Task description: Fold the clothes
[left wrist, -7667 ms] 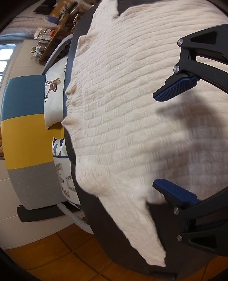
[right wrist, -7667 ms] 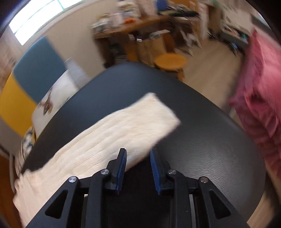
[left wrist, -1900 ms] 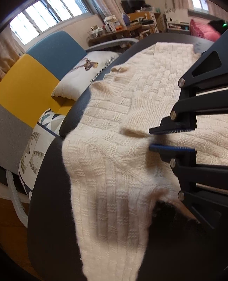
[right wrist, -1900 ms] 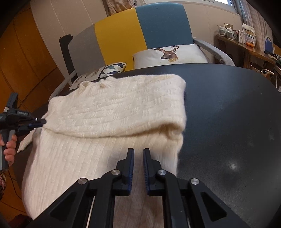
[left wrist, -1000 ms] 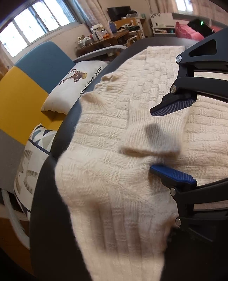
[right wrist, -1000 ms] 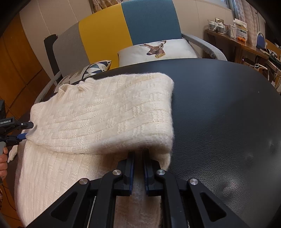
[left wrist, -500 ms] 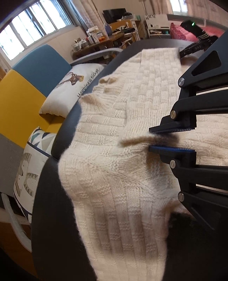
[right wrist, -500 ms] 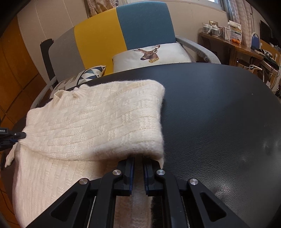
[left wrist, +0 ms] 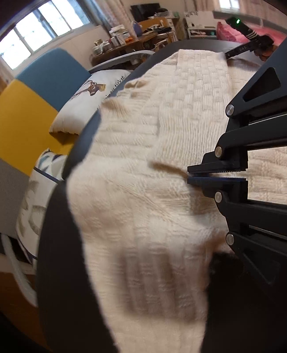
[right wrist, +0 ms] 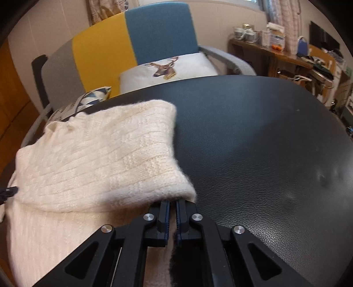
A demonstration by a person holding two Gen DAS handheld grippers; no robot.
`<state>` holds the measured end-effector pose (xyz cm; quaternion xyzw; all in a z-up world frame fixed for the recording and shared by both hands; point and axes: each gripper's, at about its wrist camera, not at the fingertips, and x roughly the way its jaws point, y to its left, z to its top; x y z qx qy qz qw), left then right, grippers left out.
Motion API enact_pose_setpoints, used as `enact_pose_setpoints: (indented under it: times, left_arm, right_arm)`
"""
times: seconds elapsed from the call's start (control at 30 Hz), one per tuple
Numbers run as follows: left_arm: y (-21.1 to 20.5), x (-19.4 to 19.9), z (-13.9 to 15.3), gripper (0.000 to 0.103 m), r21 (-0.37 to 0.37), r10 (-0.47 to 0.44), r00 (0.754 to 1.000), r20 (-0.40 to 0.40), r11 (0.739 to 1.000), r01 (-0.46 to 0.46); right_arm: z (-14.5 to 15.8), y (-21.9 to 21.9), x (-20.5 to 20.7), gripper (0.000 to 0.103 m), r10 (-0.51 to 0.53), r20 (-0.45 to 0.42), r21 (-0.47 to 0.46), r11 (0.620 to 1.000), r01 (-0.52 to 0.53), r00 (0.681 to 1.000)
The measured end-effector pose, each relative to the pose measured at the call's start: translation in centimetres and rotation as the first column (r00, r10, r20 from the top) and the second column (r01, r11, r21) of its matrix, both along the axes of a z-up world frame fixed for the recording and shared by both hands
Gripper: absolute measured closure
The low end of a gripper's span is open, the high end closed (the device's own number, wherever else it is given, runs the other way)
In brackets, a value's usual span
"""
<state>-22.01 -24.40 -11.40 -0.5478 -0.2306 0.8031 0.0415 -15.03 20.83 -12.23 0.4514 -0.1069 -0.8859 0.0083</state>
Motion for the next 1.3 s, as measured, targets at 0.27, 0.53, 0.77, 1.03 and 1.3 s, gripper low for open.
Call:
enact_pose_setpoints:
  times: [0.27,0.53,0.77,1.03,1.3]
  left_arm:
    - [-0.9,0.5,1.0,0.094,0.130,-0.004,0.999,-0.033,0.992,0.008]
    - [-1.3,0.7,-0.2,0.093,0.055,0.003,1.000,-0.008,0.998,-0.002]
    - [-4.0,1.9,0.9,0.088,0.126,0.017,0.999,-0.039,0.992,-0.012]
    - [-15.3,9.6,4.3,0.021,0.150,0.393,0.901,-0.185,0.917,-0.369]
    - [-27.3,16.8,1.5,0.015,0.136,0.765,0.633,-0.119,0.644,-0.753]
  right_arm:
    - [5.7,-1.9,2.1,0.095,0.131,-0.147,-0.004,0.991,-0.133,0.980]
    - [0.7,-4.7,-6.2,0.095,0.145,0.068,0.141,0.978,-0.153,0.987]
    - [1.1,-3.8,-5.4,0.092,0.059,0.045,0.106,0.992,-0.063,0.997]
    - [3.6,-13.0,-1.4,0.092,0.296,-0.014,-0.036,0.954,-0.296,0.955]
    - [4.2,-18.7,2.4,0.091,0.420,-0.022,-0.121,0.900,-0.419,0.907]
